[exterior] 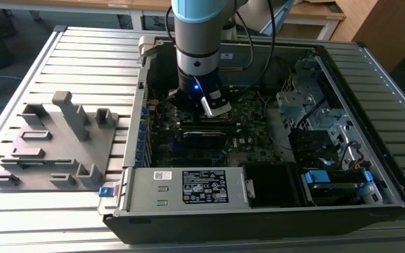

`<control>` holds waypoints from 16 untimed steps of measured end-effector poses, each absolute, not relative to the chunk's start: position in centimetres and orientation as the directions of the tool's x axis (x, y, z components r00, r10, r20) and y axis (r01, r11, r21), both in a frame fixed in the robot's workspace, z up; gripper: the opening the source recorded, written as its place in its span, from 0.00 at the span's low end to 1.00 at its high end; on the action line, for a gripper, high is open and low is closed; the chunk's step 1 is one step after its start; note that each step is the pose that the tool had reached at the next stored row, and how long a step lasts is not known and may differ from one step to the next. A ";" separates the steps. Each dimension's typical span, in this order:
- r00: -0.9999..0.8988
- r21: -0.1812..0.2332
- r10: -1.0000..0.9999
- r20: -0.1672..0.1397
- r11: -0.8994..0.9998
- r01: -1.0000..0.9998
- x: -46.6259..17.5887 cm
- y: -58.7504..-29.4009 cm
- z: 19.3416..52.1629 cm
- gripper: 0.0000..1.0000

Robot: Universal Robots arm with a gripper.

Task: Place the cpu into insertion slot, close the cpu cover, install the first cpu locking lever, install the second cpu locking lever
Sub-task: 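Install the second cpu locking lever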

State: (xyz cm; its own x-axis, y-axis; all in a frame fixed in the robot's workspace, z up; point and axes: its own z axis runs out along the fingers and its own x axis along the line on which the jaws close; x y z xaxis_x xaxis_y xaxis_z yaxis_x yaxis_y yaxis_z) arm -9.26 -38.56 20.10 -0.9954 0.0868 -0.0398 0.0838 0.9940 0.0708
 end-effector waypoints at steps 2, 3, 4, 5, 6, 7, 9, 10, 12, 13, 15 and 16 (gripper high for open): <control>-0.996 0.082 0.087 -0.037 0.993 0.084 -9.3 -38.6 20.1 0.10; -0.996 0.084 0.088 -0.036 0.993 0.084 -9.3 -38.6 20.1 0.10; -0.996 0.085 0.088 -0.036 0.993 0.084 -9.3 -38.6 20.1 0.10; -0.996 0.085 0.088 -0.036 0.993 0.084 -9.3 -38.6 20.1 0.10; -0.996 0.086 0.088 -0.036 0.993 0.084 -9.3 -38.6 20.0 0.10; -0.996 0.086 0.088 -0.036 0.993 0.084 -9.3 -38.6 20.0 0.10; -0.996 0.087 0.088 -0.035 0.993 0.084 -9.3 -38.6 19.9 0.10; -0.996 0.087 0.088 -0.035 0.993 0.084 -9.3 -38.6 19.9 0.10; -0.996 0.089 0.088 -0.035 0.992 0.084 -9.3 -38.6 19.9 0.10; -0.996 0.090 0.088 -0.035 0.992 0.084 -9.3 -38.6 19.9 0.10; -0.996 0.092 0.088 -0.035 0.992 0.084 -9.3 -38.6 19.9 0.10; -0.996 0.093 0.088 -0.035 0.992 0.084 -9.3 -38.6 19.9 0.10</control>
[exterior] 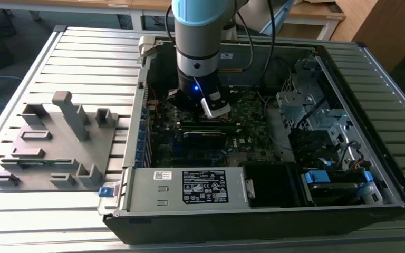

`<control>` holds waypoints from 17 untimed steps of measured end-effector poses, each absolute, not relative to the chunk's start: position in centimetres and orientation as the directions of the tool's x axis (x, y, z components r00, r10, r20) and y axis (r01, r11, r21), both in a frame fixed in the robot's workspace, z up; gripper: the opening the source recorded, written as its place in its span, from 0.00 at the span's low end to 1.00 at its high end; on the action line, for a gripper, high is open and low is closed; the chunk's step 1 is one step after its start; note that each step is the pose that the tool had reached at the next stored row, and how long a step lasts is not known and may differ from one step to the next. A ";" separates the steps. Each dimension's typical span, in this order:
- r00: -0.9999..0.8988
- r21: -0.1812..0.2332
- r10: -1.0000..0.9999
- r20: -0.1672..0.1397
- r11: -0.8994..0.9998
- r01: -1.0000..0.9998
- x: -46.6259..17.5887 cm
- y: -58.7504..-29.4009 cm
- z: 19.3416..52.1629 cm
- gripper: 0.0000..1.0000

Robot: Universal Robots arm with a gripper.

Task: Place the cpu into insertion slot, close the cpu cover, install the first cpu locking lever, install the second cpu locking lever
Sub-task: 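Install the second cpu locking lever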

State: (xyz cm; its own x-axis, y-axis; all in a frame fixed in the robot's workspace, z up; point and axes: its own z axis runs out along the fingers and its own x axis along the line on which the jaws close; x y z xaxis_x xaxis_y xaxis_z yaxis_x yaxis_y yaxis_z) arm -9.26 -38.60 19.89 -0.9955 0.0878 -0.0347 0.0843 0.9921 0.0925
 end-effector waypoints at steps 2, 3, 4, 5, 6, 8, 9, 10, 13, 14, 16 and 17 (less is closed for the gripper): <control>-0.996 0.096 0.088 -0.034 0.992 0.084 -9.3 -38.7 19.9 0.10; -0.996 0.100 0.088 -0.034 0.991 0.084 -9.3 -38.7 19.9 0.10; -0.996 0.104 0.088 -0.034 0.991 0.084 -9.3 -38.7 19.9 0.10; -0.996 0.106 0.088 -0.033 0.991 0.084 -9.3 -38.7 19.9 0.10; -0.996 0.108 0.088 -0.033 0.991 0.084 -9.3 -38.8 19.9 0.10; -0.996 0.111 0.089 -0.033 0.990 0.084 -9.3 -38.8 19.9 0.10; -0.996 0.112 0.089 -0.033 0.990 0.084 -9.3 -38.8 19.9 0.10; -0.996 0.114 0.089 -0.033 0.990 0.084 -9.3 -38.9 19.8 0.10; -0.996 0.117 0.089 -0.032 0.989 0.084 -9.3 -38.9 19.8 0.10; -0.996 0.119 0.089 -0.032 0.989 0.084 -9.3 -38.9 19.8 0.10; -0.996 0.121 0.089 -0.032 0.989 0.084 -9.3 -39.0 19.7 0.10; -0.996 0.122 0.089 -0.032 0.989 0.084 -9.3 -39.0 19.7 0.10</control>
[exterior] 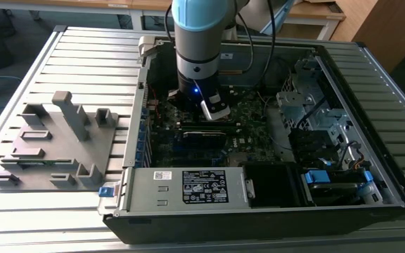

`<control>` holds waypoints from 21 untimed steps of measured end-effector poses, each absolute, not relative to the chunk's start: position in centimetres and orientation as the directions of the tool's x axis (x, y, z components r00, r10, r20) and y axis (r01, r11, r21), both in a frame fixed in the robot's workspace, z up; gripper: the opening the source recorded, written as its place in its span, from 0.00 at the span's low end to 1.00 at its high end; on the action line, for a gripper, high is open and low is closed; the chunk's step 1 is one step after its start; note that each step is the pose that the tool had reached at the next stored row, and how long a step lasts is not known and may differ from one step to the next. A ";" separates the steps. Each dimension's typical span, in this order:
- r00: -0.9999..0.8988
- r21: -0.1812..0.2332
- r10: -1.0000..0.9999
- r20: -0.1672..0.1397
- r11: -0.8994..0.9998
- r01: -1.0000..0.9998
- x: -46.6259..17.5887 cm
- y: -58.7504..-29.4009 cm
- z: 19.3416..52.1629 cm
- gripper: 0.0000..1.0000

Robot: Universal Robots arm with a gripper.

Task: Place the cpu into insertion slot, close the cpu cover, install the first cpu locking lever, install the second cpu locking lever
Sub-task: 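Install the second cpu locking lever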

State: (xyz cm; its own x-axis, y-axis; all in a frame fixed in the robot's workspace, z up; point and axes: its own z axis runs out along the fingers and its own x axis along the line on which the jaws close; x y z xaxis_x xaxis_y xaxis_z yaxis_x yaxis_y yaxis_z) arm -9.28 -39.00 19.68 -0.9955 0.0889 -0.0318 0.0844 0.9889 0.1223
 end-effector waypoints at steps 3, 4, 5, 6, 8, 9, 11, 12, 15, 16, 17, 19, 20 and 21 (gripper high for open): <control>-0.996 0.125 0.089 -0.032 0.989 0.084 -9.3 -39.0 19.6 0.10; -0.996 0.126 0.089 -0.032 0.988 0.084 -9.3 -39.0 19.6 0.10; -0.996 0.125 0.089 -0.032 0.989 0.084 -9.3 -39.0 19.6 0.10; -0.996 0.125 0.089 -0.032 0.989 0.084 -9.3 -39.0 19.6 0.10; -0.996 0.125 0.089 -0.032 0.989 0.084 -9.4 -39.0 19.6 0.10; -0.996 0.125 0.089 -0.031 0.989 0.084 -9.5 -39.0 19.6 0.10; -0.996 0.125 0.089 -0.031 0.989 0.084 -9.5 -39.0 19.6 0.10; -0.996 0.126 0.089 -0.032 0.988 0.084 -9.6 -39.0 19.6 0.10; -0.996 0.126 0.089 -0.032 0.988 0.084 -9.7 -39.0 19.5 0.10; -0.996 0.126 0.089 -0.032 0.988 0.084 -9.8 -39.0 19.5 0.10; -0.996 0.126 0.089 -0.032 0.988 0.084 -9.8 -39.0 19.5 0.10; -0.996 0.126 0.089 -0.031 0.988 0.084 -9.9 -39.0 19.4 0.10; -0.996 0.126 0.089 -0.031 0.988 0.084 -10.0 -39.0 19.4 0.10; -0.996 0.126 0.089 -0.031 0.988 0.084 -10.0 -39.0 19.4 0.10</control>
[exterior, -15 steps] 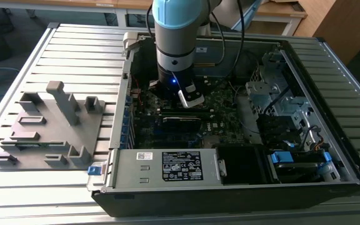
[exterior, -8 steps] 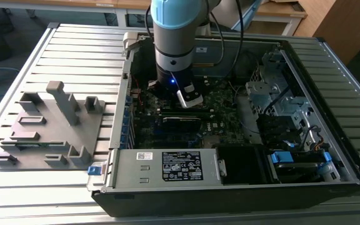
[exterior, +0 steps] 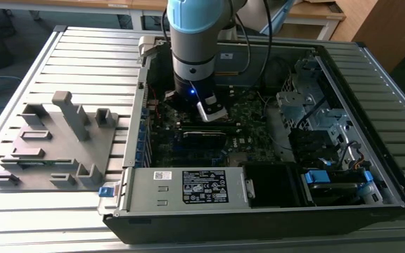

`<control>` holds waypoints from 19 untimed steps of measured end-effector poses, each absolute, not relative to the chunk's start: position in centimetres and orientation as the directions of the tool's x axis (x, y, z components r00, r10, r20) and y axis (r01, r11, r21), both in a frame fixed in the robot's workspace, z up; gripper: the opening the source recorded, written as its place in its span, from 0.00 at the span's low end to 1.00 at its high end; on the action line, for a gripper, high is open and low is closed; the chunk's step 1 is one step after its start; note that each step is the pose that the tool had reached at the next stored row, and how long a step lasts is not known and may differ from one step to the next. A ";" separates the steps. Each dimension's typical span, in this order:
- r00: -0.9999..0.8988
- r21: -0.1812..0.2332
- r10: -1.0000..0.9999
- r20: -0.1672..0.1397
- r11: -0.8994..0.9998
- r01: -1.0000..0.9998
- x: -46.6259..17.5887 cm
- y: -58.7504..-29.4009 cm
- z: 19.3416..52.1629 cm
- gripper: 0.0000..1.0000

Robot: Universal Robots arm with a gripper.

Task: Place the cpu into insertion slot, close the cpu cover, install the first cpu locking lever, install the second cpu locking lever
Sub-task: 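Install the second cpu locking lever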

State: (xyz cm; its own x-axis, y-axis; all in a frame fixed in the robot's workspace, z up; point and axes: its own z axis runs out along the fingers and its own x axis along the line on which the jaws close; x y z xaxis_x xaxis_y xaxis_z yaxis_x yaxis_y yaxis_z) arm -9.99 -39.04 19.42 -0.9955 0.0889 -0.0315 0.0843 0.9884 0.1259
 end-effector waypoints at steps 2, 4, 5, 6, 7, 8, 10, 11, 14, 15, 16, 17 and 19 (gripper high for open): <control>-0.996 0.126 0.089 -0.031 0.988 0.084 -10.1 -39.0 19.4 0.10; -0.996 0.126 0.089 -0.032 0.988 0.084 -10.1 -39.0 19.4 0.10; -0.996 0.126 0.089 -0.031 0.988 0.084 -10.1 -39.0 19.4 0.10; -0.996 0.126 0.089 -0.031 0.988 0.084 -10.1 -39.0 19.4 0.10; -0.996 0.126 0.089 -0.031 0.988 0.084 -10.1 -39.0 19.4 0.10; -0.996 0.126 0.089 -0.031 0.988 0.084 -10.1 -39.0 19.4 0.10; -0.996 0.126 0.089 -0.031 0.988 0.084 -10.1 -39.0 19.3 0.10; -0.996 0.126 0.089 -0.031 0.988 0.084 -10.2 -39.0 19.3 0.10; -0.996 0.126 0.089 -0.031 0.988 0.084 -10.2 -39.0 19.3 0.10; -0.996 0.126 0.089 -0.031 0.988 0.084 -10.2 -39.0 19.3 0.10; -0.996 0.126 0.089 -0.031 0.988 0.084 -10.1 -39.0 19.3 0.10; -0.996 0.126 0.089 -0.031 0.988 0.084 -10.1 -39.0 19.2 0.10; -0.996 0.126 0.089 -0.031 0.988 0.084 -10.2 -39.0 19.2 0.10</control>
State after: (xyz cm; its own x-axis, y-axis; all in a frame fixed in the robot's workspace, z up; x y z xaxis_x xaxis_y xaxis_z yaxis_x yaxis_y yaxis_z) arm -10.15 -39.04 19.25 -0.9955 0.0889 -0.0315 0.0843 0.9884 0.1259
